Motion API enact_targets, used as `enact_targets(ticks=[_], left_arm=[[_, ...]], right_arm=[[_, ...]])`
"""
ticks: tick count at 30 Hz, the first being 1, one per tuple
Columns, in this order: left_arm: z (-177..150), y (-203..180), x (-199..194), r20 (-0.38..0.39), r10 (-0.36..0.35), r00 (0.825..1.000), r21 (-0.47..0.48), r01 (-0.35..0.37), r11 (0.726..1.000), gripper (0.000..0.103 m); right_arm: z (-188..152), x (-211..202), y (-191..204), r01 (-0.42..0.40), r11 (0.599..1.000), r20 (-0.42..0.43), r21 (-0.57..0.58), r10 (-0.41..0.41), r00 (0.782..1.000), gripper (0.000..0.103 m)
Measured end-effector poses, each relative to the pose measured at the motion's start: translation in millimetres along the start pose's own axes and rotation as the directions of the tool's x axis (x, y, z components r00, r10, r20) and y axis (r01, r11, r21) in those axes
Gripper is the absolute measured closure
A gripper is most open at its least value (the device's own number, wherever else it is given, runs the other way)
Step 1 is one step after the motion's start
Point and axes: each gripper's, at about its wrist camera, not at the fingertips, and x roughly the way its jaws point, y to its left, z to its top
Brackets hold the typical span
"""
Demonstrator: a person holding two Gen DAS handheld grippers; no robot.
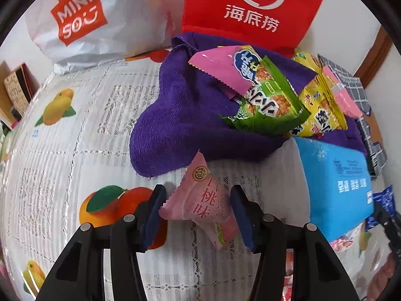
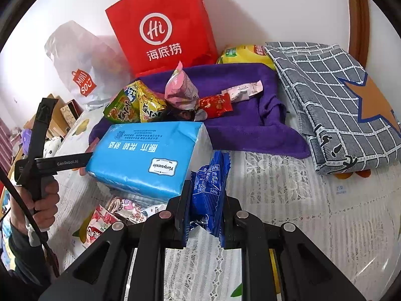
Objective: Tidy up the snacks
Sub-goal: 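Lift the pink peach candy with the left tool while the right tool lifts the blue packet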
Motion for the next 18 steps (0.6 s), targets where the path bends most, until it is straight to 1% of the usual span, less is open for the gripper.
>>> enact_targets(ticks=[1, 2, 4, 6, 18], left_arm=[[-0.7, -1.8, -0.7, 0.003, -0.004, 1.0, 0.007, 0.004, 1.0, 0.059], [-1.2, -2.4, -1.9, -0.001, -0.026, 1.0, 0.006, 0.026, 1.0, 0.062], [-2.0, -0.6, -5.4, -0.007, -0.048, 0.999, -0.009, 0.048, 0.999, 0.064], [-5.4, 0.9, -11.1, -0.005, -0.071, 0.997, -0.014, 0.071, 0.997, 0.065], [-37.2, 1.3, -60.2, 0.05, -0.106, 0.993, 0.01, 0.106, 0.994, 0.066]], right_arm=[[-1.0, -1.6, 0.5, 0.001, 1.0, 0.0, -0.002, -0.001, 1.0, 0.085], [-1.6, -3.2, 0.7, 0.001, 1.0, 0.0, -0.003, -0.001, 1.0, 0.085], [-3.5, -7.7, 1.7, 0.005, 1.0, 0.003, -0.005, -0.005, 1.0, 0.085], [-6.1, -13.4, 3.7, 0.01, 1.0, 0.007, -0.009, -0.01, 1.0, 0.085], [-17.0, -47.5, 20.5, 0.027, 0.999, 0.053, -0.022, -0.026, 0.998, 0.085]])
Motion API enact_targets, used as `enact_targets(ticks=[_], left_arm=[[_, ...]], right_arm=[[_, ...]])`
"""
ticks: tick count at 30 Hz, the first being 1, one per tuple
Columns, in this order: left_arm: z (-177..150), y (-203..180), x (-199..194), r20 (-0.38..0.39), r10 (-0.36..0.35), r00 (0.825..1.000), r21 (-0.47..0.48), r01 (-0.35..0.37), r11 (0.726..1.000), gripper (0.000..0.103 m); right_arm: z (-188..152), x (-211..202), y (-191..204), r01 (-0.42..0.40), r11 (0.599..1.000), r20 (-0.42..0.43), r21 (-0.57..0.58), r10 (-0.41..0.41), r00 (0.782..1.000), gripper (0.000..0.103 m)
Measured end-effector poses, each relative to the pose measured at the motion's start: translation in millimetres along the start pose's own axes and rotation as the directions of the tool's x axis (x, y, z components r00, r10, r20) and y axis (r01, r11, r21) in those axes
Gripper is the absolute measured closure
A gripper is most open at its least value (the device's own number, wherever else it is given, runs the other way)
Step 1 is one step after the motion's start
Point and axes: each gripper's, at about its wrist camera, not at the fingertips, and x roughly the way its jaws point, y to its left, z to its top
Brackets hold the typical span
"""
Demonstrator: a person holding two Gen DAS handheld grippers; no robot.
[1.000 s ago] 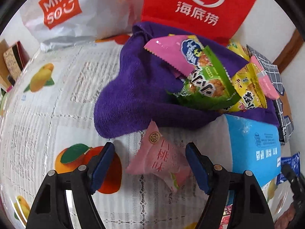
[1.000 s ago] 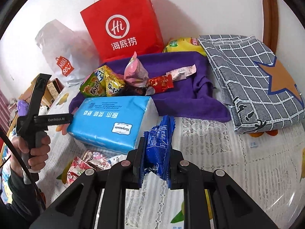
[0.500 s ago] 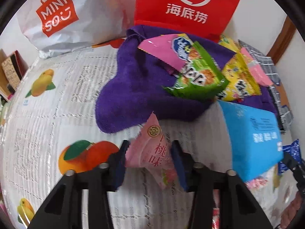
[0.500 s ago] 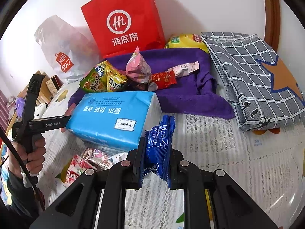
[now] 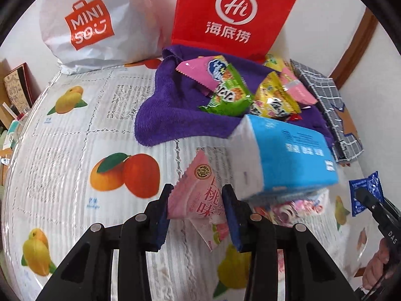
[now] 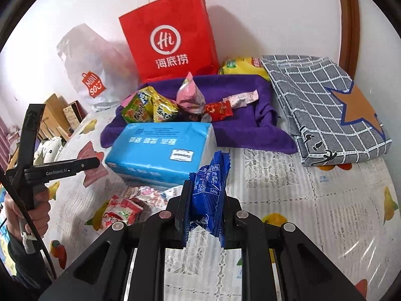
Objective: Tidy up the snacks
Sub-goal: 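Lift the pink peach candy with the left tool while the right tool lifts the blue packet, then carry the pink candy with the left tool while the right tool carries the blue packet over the towel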
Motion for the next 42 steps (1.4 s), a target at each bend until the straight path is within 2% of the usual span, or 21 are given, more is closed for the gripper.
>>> enact_targets(ticks=[9, 18, 29, 37, 42], left_arm=[[-12.6, -18.1, -30.6, 0.041, -0.014, 0.999, 0.037, 0.013, 0.999, 0.066], [-13.3, -40.4, -47.5, 0.071, -0.047, 0.996, 0.064, 0.043, 0.997, 0.066], [7.6, -58.2, -58.8, 0.095, -0.061, 0.994, 0.094, 0.052, 0.994, 0.066], [25.4, -64.8, -61.5, 0.104, -0.063, 0.993, 0.103, 0.052, 0.993, 0.066], [40.6, -66.2, -60.5, 0.11, -0.058, 0.992, 0.105, 0.046, 0.993, 0.066]], right_arm=[[1.7, -26.6, 17.6, -0.008, 1.0, 0.043, -0.028, 0.01, 0.999, 0.085], [6.5, -31.7, 21.0, 0.005, 1.0, 0.041, -0.028, -0.004, 0.999, 0.085], [32.1, -32.1, 29.9, 0.033, 0.997, 0.052, -0.069, -0.03, 0.998, 0.085], [51.5, -17.5, 30.0, 0.019, 0.997, 0.022, -0.072, -0.017, 1.0, 0.085], [66.5, -11.6, 26.7, 0.011, 0.998, 0.034, -0.066, -0.009, 0.999, 0.085]])
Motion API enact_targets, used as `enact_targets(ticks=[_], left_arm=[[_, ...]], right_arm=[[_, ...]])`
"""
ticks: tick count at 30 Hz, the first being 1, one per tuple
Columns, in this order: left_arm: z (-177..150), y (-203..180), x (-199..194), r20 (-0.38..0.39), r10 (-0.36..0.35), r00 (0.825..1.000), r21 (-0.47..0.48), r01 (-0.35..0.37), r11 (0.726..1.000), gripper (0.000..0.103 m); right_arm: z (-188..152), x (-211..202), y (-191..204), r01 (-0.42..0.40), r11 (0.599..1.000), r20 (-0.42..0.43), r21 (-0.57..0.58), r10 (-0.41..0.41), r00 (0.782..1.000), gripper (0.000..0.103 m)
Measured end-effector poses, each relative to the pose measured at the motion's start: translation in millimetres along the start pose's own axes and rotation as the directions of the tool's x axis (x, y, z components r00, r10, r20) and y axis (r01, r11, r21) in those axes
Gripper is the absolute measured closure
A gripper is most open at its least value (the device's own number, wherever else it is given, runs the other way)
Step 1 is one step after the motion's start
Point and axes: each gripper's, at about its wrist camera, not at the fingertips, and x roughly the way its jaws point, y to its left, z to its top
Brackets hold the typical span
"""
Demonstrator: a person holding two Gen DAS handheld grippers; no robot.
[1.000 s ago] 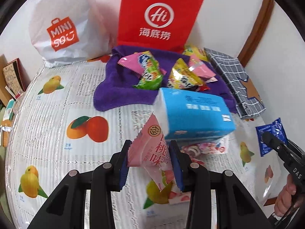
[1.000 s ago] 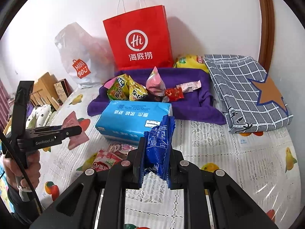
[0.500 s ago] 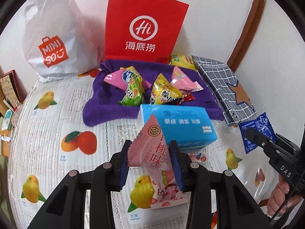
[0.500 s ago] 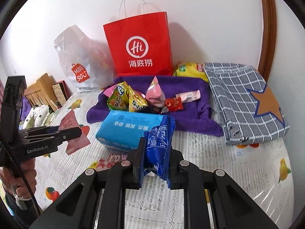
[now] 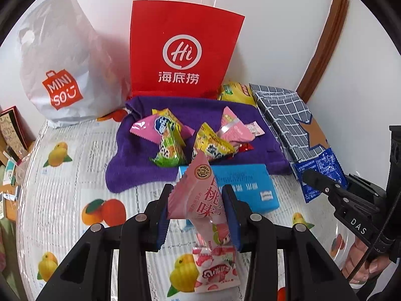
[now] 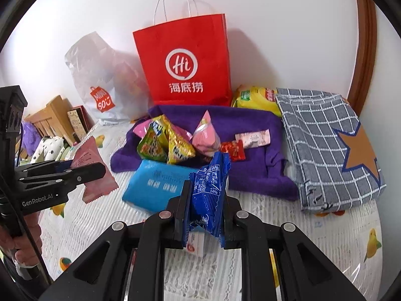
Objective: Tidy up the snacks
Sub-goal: 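Carry the pink candy with the left tool while the right tool carries the blue packet over the towel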
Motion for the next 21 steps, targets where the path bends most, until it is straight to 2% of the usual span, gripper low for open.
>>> enact_targets(ticks=[21], left_arm=[[77.6, 16.1, 18.3, 0.046, 0.032, 0.998, -0.004, -0.032, 0.999, 0.066]], right_arm=[[94.8, 40.2, -18.5, -0.025, 1.0, 0.06, 0.015, 0.024, 0.998, 0.085]])
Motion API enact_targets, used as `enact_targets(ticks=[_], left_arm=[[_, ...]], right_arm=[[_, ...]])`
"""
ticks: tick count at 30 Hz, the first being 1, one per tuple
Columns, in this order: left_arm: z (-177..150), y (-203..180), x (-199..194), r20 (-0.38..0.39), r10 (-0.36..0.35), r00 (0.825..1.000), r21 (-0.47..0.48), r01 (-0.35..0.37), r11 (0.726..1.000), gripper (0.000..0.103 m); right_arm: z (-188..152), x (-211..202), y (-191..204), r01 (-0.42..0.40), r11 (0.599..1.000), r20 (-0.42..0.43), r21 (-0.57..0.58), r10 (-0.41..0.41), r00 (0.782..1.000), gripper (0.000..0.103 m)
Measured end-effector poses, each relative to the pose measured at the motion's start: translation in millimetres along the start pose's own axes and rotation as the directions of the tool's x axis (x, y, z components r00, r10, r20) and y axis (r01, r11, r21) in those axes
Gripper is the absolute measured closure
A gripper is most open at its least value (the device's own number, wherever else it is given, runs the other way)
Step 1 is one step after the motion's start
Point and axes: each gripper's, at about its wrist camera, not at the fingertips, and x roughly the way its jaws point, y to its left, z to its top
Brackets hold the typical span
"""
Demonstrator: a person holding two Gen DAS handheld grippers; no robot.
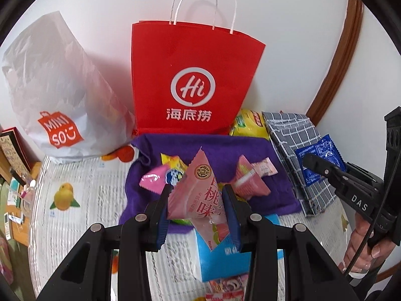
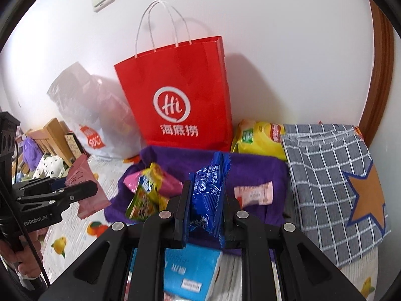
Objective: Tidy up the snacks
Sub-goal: 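Carry the pink candy with the left tool while the right tool carries the blue packet over the towel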
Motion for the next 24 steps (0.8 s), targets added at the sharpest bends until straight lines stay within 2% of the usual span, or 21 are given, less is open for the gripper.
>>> enact_targets(ticks=[7, 12, 16, 24], left_arm=[[24.7, 4.9, 19.1, -0.003, 0.006, 1.0, 0.002, -0.006, 1.0, 0.066], [34.4, 9.2, 40.2, -0.021, 0.004, 1.0, -0.004, -0.004, 1.0, 0.066], [39.5, 13.9, 59.4, -0.042, -0.005, 0.999, -0.019, 0.004, 1.0, 0.066], [40.2, 23.9, 102.0, -0.087, -0.042, 0.995, -0.061, 0.037, 0.997, 0.066]], right_arm=[[23.7, 23.6, -17.1, 0.017, 0.999, 0.007, 0.031, -0.017, 1.0, 0.085], [26.6, 42.3, -28.9, 0.02, 0.999, 0.001, 0.045, -0.02, 1.0, 0.085], [23.1, 65.5, -38.2, 0.032, 0.998, -0.055, 0.055, -0.029, 0.998, 0.085], [17.9, 86.7, -49.4, 0.046, 0.999, -0.114, 0.027, -0.042, 0.993, 0.085]])
